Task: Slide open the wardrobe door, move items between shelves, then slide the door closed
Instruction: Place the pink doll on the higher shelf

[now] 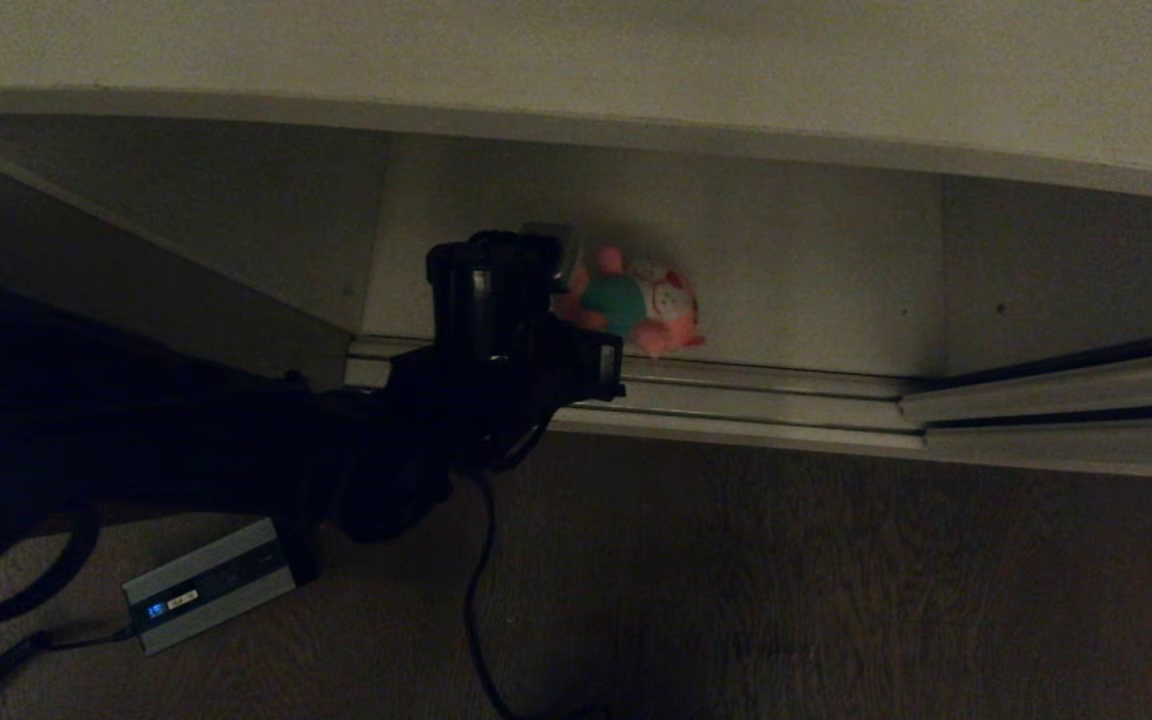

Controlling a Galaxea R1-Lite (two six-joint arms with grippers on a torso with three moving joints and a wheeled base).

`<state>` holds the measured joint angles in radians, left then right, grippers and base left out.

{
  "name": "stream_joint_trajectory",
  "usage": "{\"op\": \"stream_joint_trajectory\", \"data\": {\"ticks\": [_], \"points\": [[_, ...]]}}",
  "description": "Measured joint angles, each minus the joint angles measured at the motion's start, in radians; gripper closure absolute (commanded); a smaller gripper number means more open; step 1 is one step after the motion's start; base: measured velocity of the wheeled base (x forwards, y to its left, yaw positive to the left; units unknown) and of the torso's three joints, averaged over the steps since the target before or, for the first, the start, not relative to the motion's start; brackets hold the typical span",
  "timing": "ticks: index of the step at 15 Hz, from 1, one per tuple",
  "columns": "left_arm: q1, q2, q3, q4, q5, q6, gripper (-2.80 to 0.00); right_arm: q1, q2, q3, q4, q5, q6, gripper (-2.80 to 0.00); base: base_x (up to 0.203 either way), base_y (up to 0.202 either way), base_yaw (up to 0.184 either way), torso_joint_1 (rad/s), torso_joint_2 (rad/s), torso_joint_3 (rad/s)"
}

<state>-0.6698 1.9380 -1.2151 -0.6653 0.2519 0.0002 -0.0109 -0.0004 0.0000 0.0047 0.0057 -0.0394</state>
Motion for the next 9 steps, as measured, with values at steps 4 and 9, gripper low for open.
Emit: {"op": "stream_joint_trajectory", "data": {"ticks": [4, 9], "points": [[-0.030, -0.158, 0.144, 0.052, 0.008, -0.079, 0.00, 0.000, 0.000, 0.000, 0.000, 0.000, 0.000, 0.00, 0.000, 0.000, 0.000, 0.000, 0.00, 0.000], [-0.034, -0.260, 0.218, 0.079, 0.011, -0.087, 0.00, 0.000, 0.000, 0.000, 0.000, 0.000, 0.000, 0.00, -0.027, 0.000, 0.000, 0.001, 0.00, 0.000]]}}
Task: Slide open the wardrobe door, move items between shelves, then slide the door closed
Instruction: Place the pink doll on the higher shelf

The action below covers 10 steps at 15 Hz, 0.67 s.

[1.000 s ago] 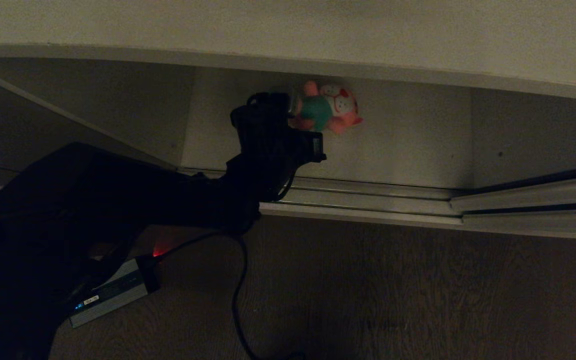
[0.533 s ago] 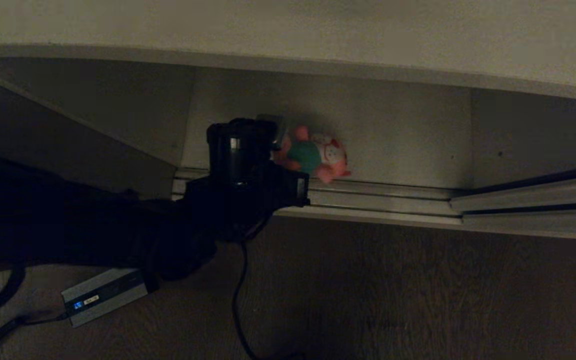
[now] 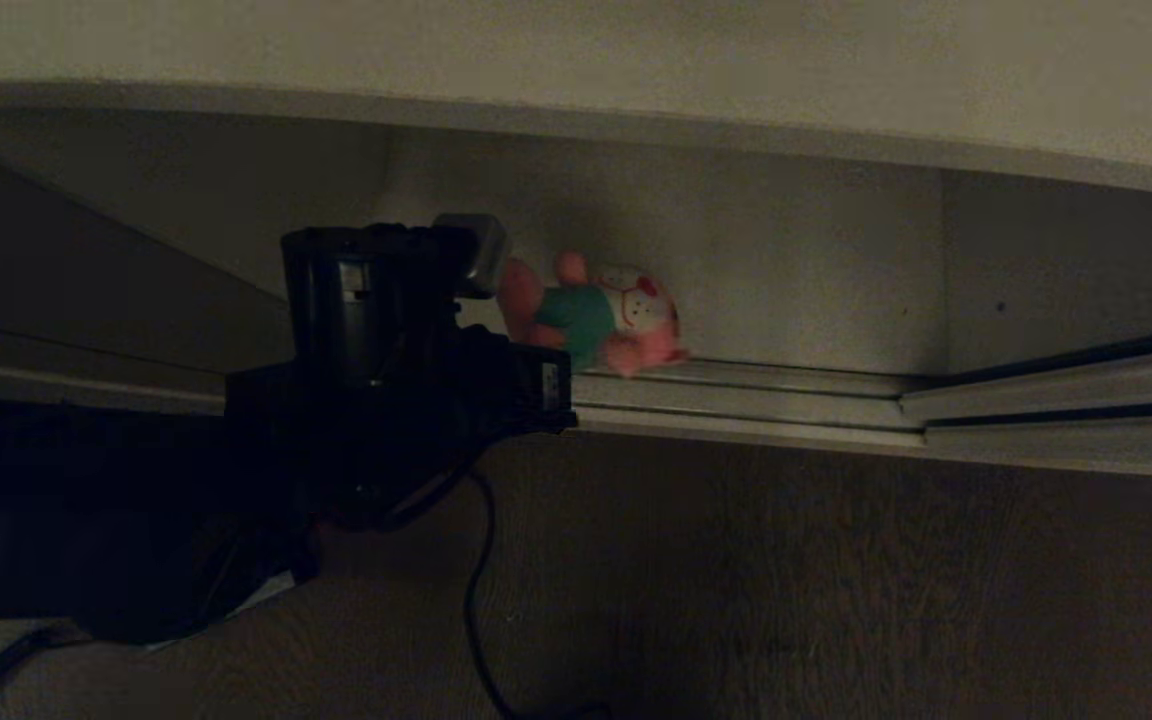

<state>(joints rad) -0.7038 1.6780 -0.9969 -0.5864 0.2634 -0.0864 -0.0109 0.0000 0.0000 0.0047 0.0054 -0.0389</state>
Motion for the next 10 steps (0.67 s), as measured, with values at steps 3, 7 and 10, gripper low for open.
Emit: {"op": "stream_joint_trajectory", "data": {"ticks": [3, 7, 10], "points": [[-0.002, -0.020, 0.001, 0.000, -0.001, 0.009, 0.00, 0.000, 0.000, 0.000, 0.000, 0.000, 0.000, 0.00, -0.190, 0.000, -0.002, 0.001, 0.00, 0.005], [0.000, -0.029, -0.002, 0.003, -0.001, 0.010, 0.00, 0.000, 0.000, 0.000, 0.000, 0.000, 0.000, 0.00, -0.116, 0.000, 0.000, 0.002, 0.00, 0.002], [0.001, -0.057, 0.017, 0.035, 0.001, 0.007, 0.00, 0.000, 0.000, 0.000, 0.000, 0.000, 0.000, 0.00, 0.000, 0.000, 0.000, 0.000, 0.00, 0.000]]}}
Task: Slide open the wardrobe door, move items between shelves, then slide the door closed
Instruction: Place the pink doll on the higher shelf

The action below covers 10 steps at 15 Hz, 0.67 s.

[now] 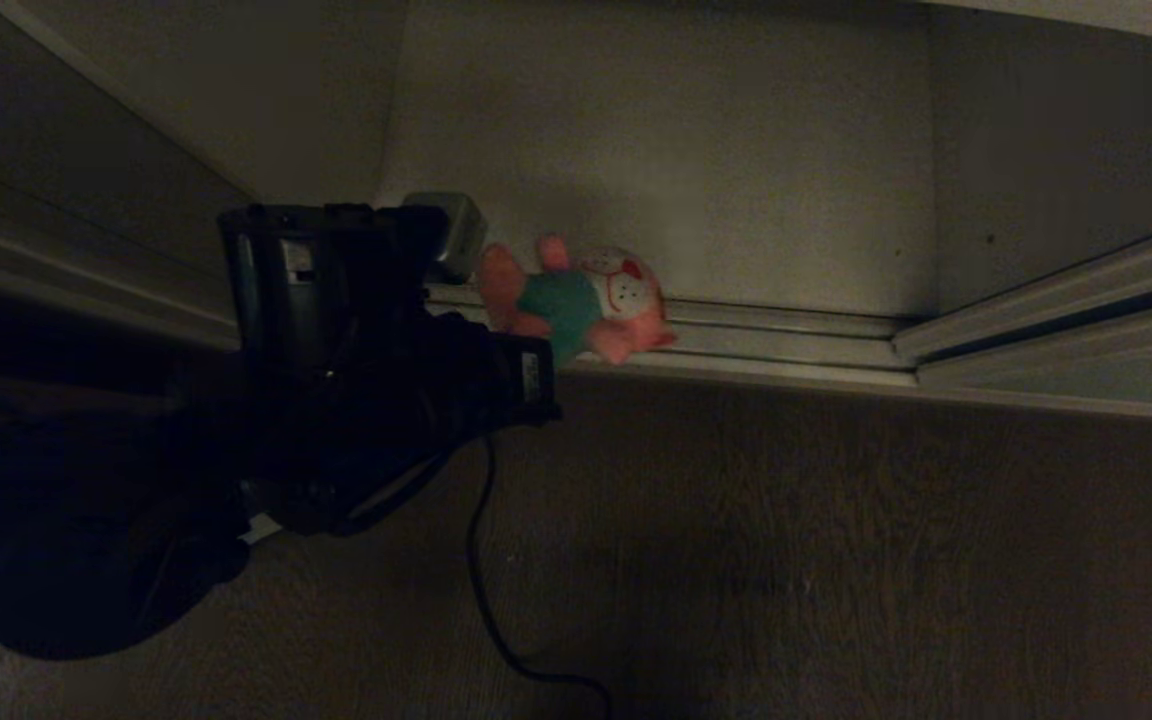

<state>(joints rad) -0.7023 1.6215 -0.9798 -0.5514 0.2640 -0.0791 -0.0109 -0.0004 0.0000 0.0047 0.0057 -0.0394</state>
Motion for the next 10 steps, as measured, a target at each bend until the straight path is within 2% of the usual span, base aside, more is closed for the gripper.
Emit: {"op": "stream_joint_trajectory", "data": {"ticks": [4, 10], "points": [[0.000, -0.074, 0.035, 0.126, -0.003, -0.006, 0.00, 0.000, 0.000, 0.000, 0.000, 0.000, 0.000, 0.00, 0.000, 0.000, 0.000, 0.001, 0.00, 0.031], [0.000, -0.167, 0.085, 0.210, -0.005, -0.006, 0.00, 0.000, 0.000, 0.000, 0.000, 0.000, 0.000, 0.00, 0.000, 0.000, 0.000, 0.001, 0.00, 0.185]]}}
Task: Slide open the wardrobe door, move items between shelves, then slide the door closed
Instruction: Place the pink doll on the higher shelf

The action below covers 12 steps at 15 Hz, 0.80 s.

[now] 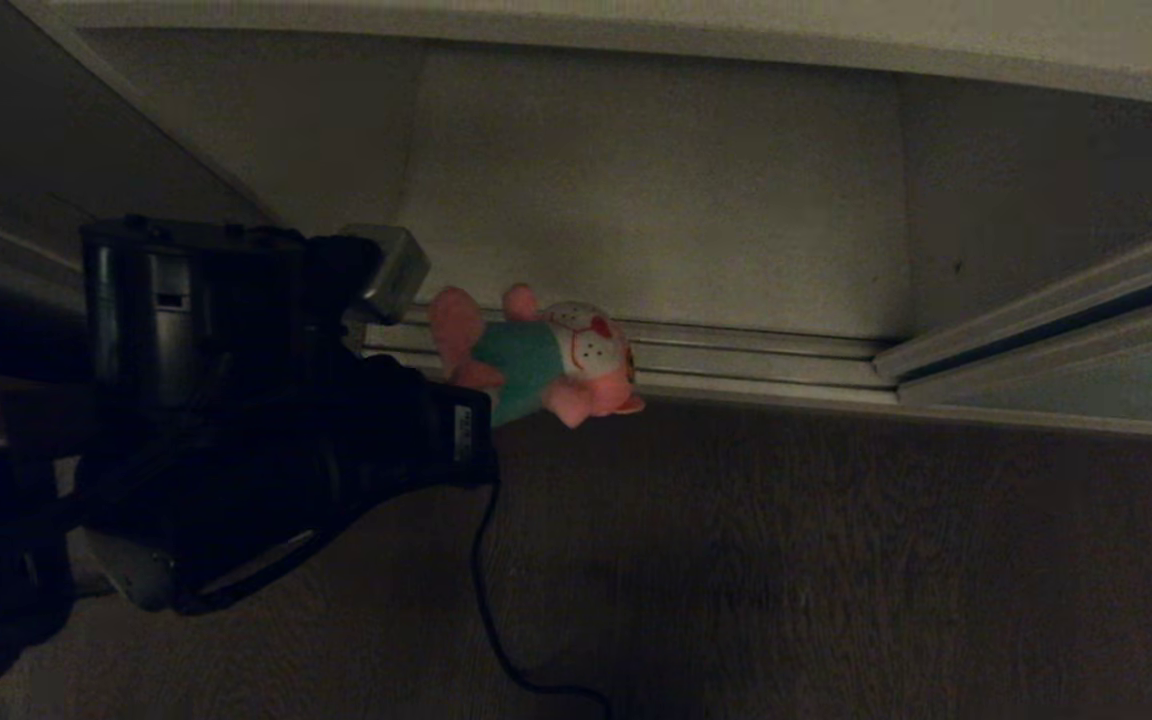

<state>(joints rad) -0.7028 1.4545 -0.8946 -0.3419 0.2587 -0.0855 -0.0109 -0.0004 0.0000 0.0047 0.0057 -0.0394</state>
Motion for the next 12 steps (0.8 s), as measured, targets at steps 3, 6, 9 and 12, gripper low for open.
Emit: {"op": "stream_joint_trajectory", "data": {"ticks": [3, 6, 9, 12], "points": [[0.000, -0.051, 0.021, 0.067, -0.001, 0.002, 0.00, 0.000, 0.000, 0.000, 0.000, 0.000, 0.000, 0.00, 0.000, 0.000, 0.000, 0.003, 0.00, 0.201], [-0.001, -0.108, 0.033, 0.221, -0.006, 0.001, 0.00, 0.000, 0.000, 0.000, 0.000, 0.000, 0.000, 0.00, 0.000, 0.000, 0.000, 0.003, 0.00, 0.201], [-0.004, -0.155, 0.065, 0.274, -0.008, 0.001, 0.00, 0.000, 0.000, 0.000, 0.000, 0.000, 0.000, 0.00, 0.000, 0.000, 0.000, 0.002, 0.00, 0.203], [-0.006, -0.198, 0.070, 0.303, -0.017, 0.007, 0.00, 0.000, 0.000, 0.000, 0.000, 0.000, 0.000, 0.00, 0.000, 0.000, 0.000, 0.003, 0.01, 0.200]]}}
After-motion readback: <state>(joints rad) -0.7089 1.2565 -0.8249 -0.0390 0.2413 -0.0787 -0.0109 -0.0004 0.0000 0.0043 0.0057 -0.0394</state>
